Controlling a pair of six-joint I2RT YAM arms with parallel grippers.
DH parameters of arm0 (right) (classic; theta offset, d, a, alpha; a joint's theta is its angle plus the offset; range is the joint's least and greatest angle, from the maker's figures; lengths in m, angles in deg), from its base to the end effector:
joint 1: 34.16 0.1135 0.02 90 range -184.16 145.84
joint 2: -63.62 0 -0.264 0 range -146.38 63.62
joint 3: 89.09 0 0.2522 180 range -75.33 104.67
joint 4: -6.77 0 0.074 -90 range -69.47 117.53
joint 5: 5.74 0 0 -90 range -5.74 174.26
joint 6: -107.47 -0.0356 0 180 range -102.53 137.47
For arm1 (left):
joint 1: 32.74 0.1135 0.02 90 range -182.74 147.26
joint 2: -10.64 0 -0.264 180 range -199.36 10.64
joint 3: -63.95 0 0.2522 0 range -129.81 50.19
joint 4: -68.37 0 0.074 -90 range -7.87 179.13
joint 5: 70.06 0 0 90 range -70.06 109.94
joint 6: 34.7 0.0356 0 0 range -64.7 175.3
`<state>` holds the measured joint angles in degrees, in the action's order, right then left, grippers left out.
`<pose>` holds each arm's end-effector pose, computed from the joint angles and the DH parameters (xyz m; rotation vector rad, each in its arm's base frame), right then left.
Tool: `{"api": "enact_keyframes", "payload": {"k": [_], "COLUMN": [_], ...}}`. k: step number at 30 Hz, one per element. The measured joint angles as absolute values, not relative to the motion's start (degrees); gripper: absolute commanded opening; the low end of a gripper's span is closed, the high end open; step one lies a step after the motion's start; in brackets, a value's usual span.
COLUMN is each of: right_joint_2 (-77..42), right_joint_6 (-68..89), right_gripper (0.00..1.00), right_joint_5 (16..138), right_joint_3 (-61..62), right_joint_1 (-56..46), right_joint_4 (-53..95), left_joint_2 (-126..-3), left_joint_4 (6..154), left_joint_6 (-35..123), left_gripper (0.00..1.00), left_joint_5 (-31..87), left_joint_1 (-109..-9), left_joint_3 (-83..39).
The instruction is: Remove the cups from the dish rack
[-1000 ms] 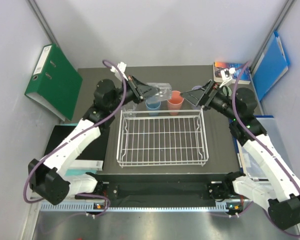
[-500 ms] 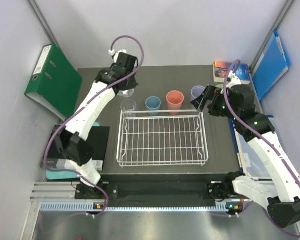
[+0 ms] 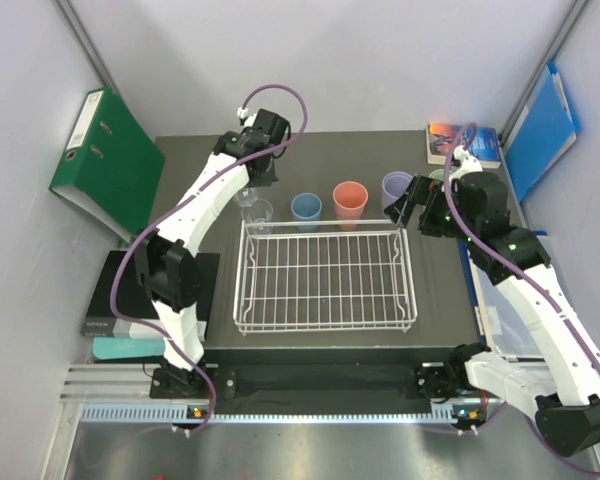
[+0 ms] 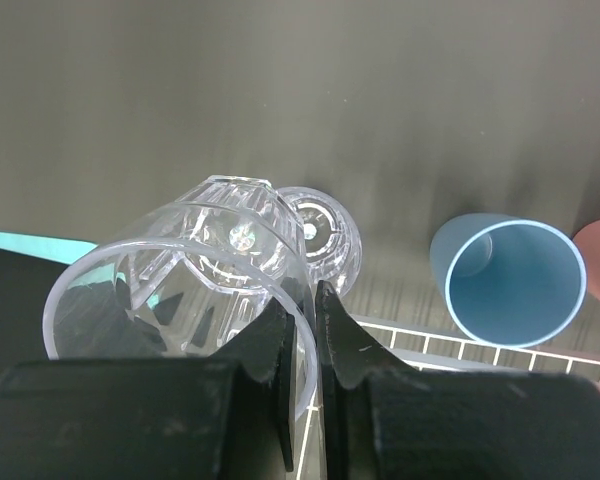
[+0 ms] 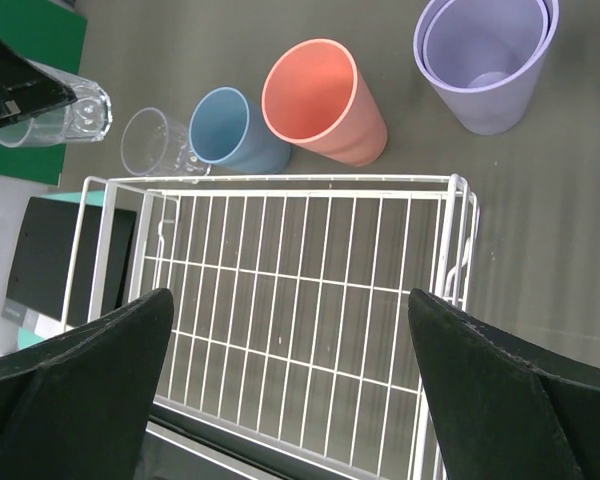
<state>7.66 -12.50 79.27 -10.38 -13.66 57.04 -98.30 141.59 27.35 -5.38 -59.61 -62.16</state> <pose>0.1880 0.0736 0.3792 0.1186 2.1068 0.6286 0.3690 -0.1699 0.3496 -0.1886 2.4163 0.1424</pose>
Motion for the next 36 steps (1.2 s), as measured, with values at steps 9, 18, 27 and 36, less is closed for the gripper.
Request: {"api": "enact_keyframes", "payload": {"k": [9, 18, 27, 36], "right_joint_2": [7.64, 6.54, 5.45, 4.99], "right_joint_6": [-12.50, -12.09, -12.07, -12.04], "right_gripper": [0.99, 1.00, 1.00, 1.00], "right_joint_5": [79.31, 80.03, 80.14, 80.14], "right_joint_3": [-11.04, -11.17, -11.19, -11.54], "right_joint_1": [-13.64, -13.66, -13.66, -13.66], "right_joint_4": [57.06, 57.04, 56.95, 56.60], "left_joint_2": [-101.87, -104.51, -104.53, -104.53], "left_joint_4": [138.64, 136.15, 133.87, 133.81], "left_joint_6": [27.40, 27.33, 26.96, 26.52], "left_gripper": [0.00, 0.00, 0.00, 0.06], "left_joint_5": [-1.41, 2.18, 4.06, 5.81], "left_joint_1": [-57.23, -56.83, -56.83, -56.83], "left_joint_3": [-61.73, -61.25, -58.76, -56.50]}}
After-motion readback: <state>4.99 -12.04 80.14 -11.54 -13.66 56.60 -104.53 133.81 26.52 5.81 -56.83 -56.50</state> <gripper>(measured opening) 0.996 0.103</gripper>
